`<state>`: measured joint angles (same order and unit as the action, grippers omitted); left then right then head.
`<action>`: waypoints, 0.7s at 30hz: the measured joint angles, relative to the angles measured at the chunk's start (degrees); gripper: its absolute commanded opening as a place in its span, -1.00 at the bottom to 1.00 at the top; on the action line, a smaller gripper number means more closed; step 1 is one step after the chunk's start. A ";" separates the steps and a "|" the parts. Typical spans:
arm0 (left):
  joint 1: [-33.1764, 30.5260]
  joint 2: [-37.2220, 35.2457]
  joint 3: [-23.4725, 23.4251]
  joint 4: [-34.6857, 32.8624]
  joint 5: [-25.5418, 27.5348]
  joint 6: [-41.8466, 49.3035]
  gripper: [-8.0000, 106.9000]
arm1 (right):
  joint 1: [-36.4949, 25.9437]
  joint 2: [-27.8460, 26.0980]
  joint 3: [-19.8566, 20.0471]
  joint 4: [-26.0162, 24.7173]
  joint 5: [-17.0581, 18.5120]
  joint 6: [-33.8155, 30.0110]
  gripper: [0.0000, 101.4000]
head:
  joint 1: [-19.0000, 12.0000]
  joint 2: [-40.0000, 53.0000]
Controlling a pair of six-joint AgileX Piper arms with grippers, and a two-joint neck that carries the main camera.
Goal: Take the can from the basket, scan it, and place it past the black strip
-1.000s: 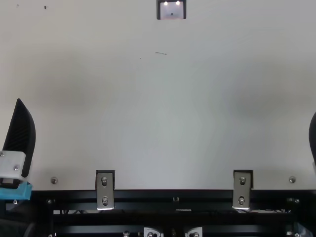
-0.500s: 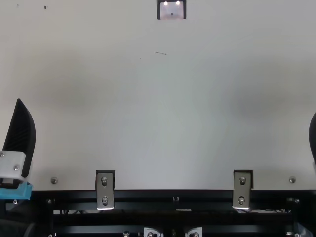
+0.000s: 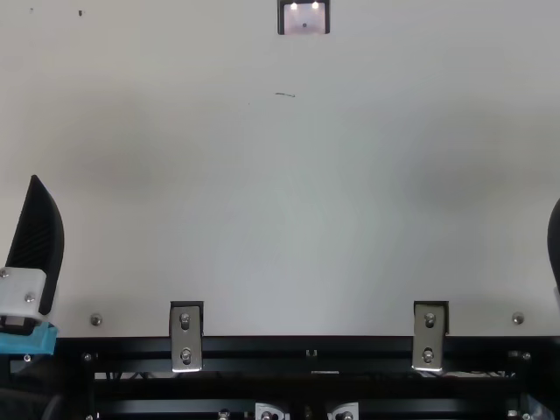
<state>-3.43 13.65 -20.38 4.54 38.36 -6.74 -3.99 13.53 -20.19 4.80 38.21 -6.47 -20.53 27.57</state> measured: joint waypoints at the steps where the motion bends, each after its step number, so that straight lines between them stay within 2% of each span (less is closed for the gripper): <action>1: 0.23 0.23 -0.37 0.10 0.00 -0.36 0.71 | 0.00 0.00 0.00 0.00 0.00 0.00 1.00 | 0.00 0.00; 8: 1.57 3.88 -4.13 1.09 -0.25 -2.61 0.71 | 0.00 0.00 0.00 0.00 0.00 0.00 1.00 | 0.00 0.00; 21: 4.24 16.51 -15.66 5.77 0.49 -6.91 0.71 | 0.00 0.00 0.00 0.00 0.00 0.00 1.00 | 0.00 0.00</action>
<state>0.80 30.16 -36.04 10.31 38.85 -13.65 -3.99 13.53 -20.19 4.80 38.21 -6.47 -20.53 27.57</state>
